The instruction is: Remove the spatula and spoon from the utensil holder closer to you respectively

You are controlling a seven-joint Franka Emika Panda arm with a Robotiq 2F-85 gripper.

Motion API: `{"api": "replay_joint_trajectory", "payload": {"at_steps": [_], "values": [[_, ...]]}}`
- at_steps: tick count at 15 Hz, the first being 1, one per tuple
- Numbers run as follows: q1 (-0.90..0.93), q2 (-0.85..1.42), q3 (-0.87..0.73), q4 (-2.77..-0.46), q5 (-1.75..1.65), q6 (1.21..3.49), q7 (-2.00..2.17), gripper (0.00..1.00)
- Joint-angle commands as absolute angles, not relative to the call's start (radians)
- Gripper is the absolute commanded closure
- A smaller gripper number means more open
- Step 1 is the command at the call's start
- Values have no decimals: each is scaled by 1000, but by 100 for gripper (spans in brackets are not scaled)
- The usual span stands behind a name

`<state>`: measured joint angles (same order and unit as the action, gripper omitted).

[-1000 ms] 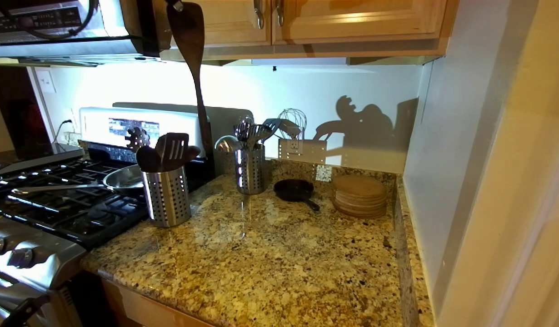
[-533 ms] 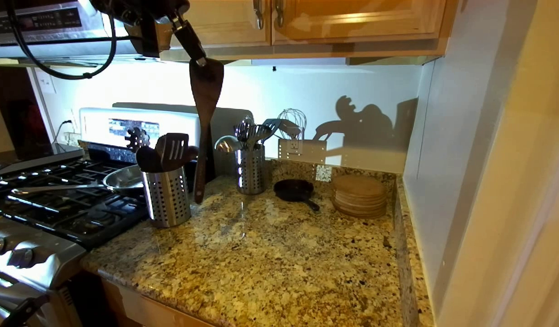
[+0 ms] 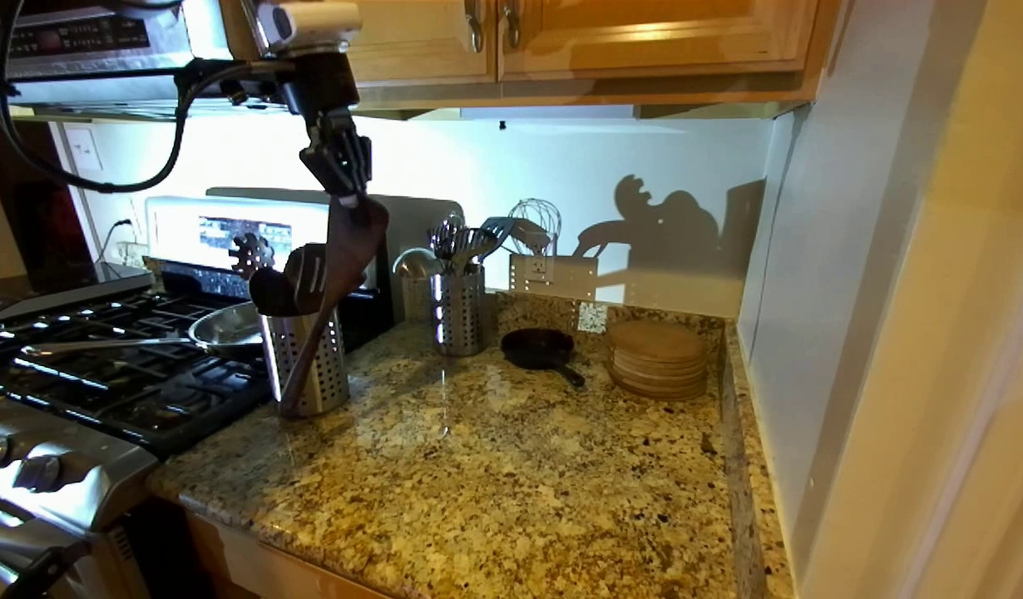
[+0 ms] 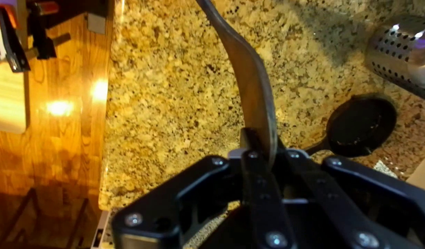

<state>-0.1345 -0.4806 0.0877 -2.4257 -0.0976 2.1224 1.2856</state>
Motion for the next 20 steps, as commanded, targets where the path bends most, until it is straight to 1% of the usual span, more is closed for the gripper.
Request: {"api": "replay_joint_trajectory", "payload": {"at_steps": [1, 7, 8, 15, 16, 20], "values": [[-143, -492, 77, -2522, -25, 2202, 1376, 92], [-143, -493, 87, -2612, 11, 2283, 1445, 93], [-137, -473, 82, -2581, -2, 2245, 1410, 92], [-137, -473, 84, -2590, -2, 2256, 1420, 92], [-137, -473, 84, -2590, -2, 2256, 1420, 94], [-174, -422, 28, -2562, 10, 2248, 1404, 94]]}}
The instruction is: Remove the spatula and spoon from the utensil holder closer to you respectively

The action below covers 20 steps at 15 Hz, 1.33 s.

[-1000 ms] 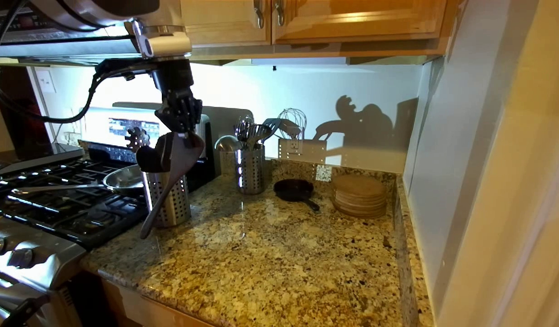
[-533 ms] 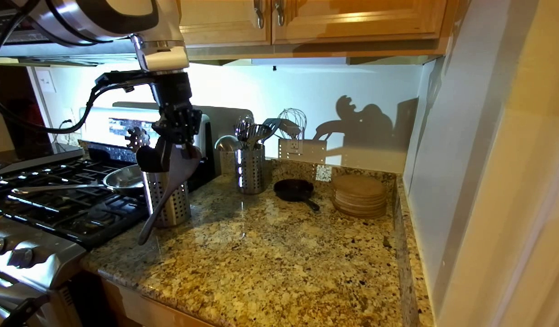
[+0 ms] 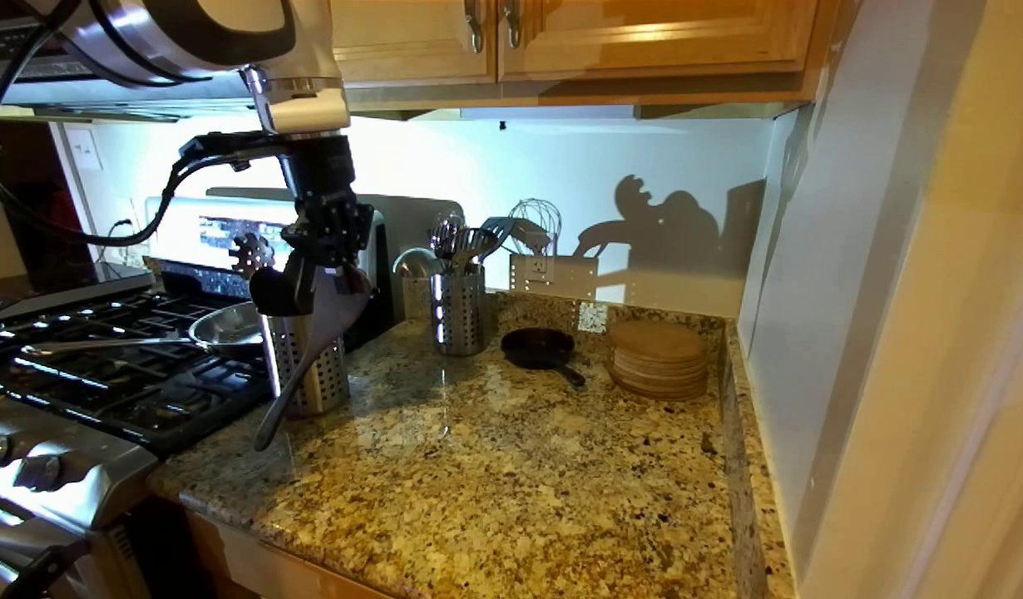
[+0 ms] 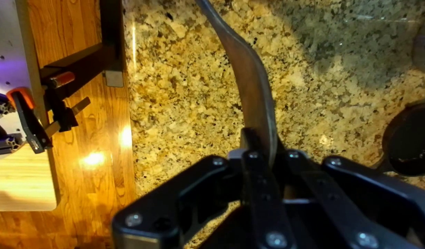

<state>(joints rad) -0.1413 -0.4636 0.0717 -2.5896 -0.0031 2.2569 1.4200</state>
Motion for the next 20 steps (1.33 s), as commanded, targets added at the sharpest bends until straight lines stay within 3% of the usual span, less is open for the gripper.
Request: {"api": "replay_joint_trajectory", "payload": {"at_steps": [1, 12, 20], "values": [[-183, -408, 8, -2557, 19, 2249, 1394, 94], [-229, -143, -200, -2418, 257, 2262, 1252, 94], [-240, 54, -244, -2326, 349, 2269, 1168, 94]]}}
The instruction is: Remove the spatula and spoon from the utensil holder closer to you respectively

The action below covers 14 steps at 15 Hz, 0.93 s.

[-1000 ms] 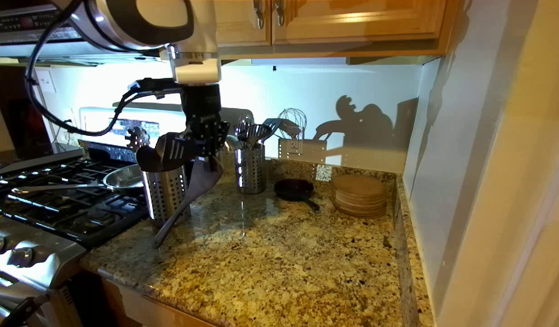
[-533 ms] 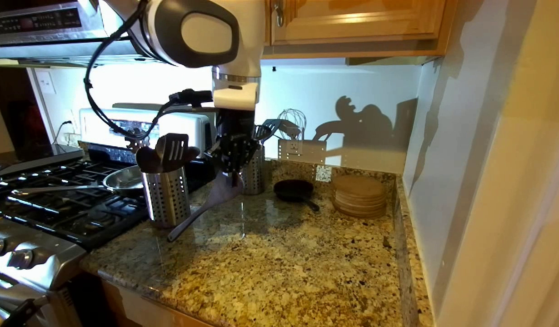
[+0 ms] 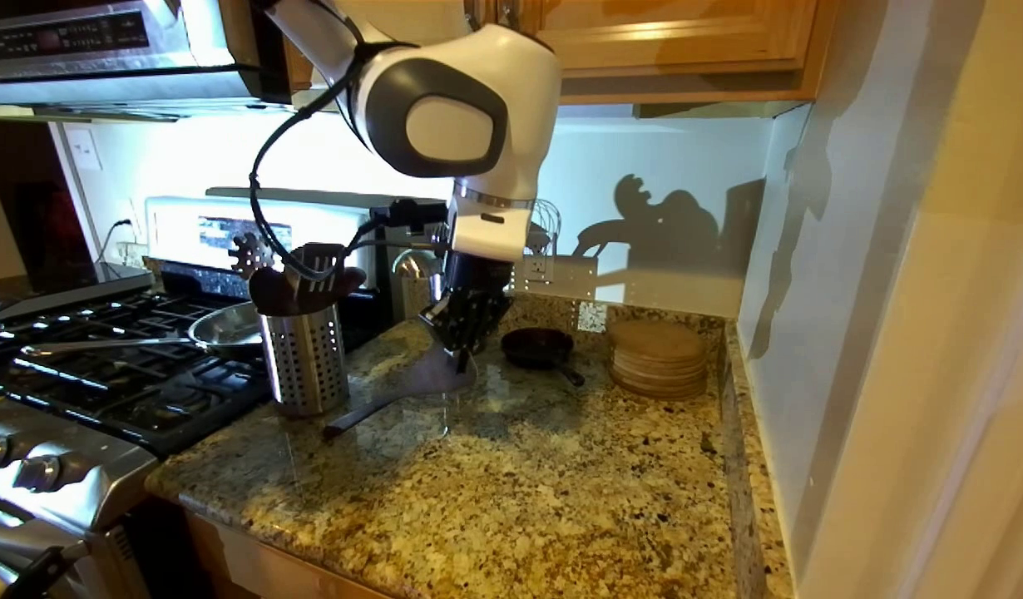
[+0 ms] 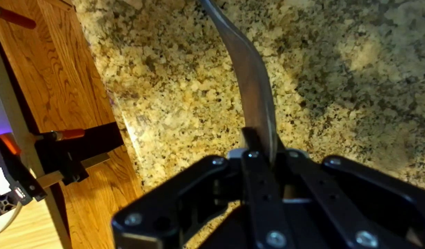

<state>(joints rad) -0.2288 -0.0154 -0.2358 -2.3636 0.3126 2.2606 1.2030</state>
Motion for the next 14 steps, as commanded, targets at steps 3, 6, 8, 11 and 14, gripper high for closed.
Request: {"api": "replay_joint_trajectory", "payload": {"at_steps": [3, 6, 8, 11, 14], "values": [[-245, 124, -251, -2303, 377, 2272, 1153, 95], [-249, 187, -255, -2282, 390, 2268, 1152, 95], [-246, 219, -259, -2272, 379, 2275, 1162, 87], [-241, 254, -261, -2266, 376, 2298, 1172, 55], [-230, 253, -267, -2280, 354, 2321, 1197, 36]]}}
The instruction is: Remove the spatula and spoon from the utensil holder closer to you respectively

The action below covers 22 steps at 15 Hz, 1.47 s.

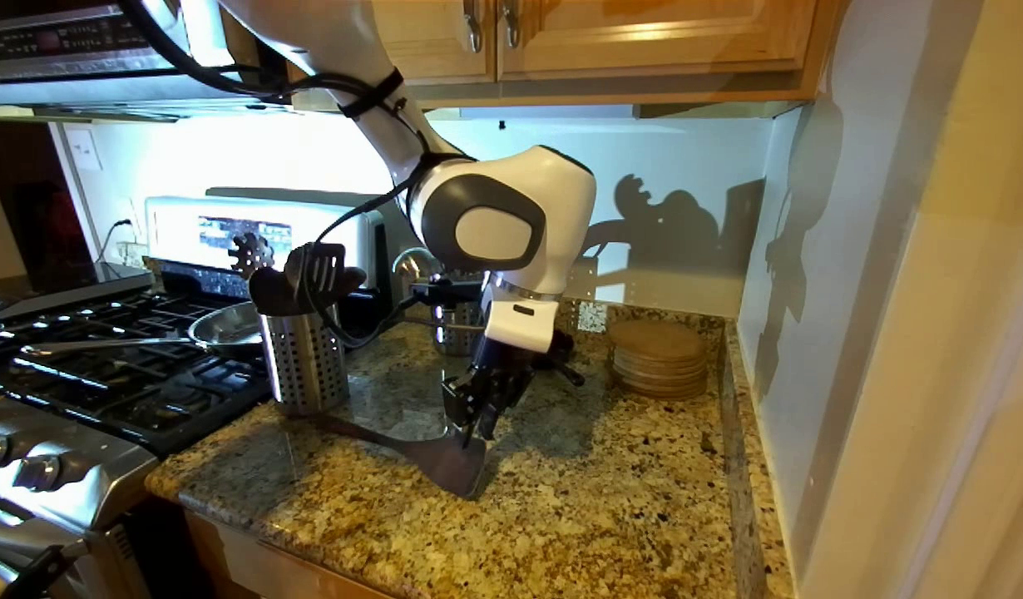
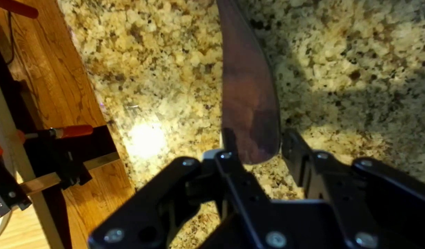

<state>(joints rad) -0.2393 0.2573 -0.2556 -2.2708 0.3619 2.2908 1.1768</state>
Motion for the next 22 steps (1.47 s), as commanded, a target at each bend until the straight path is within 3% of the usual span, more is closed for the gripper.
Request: {"api": "replay_joint_trajectory", "payload": {"at_steps": [1, 5, 6, 14, 22], "values": [[-225, 239, -270, -2293, 342, 2336, 1204, 29], [-209, 125, -282, -2373, 290, 2420, 1212, 3], [-206, 97, -284, -2391, 268, 2438, 1219, 1], [-231, -232, -218, -2567, -7, 2416, 1297, 0], [-220, -440, -68, -2605, -25, 2383, 1219, 0]]}}
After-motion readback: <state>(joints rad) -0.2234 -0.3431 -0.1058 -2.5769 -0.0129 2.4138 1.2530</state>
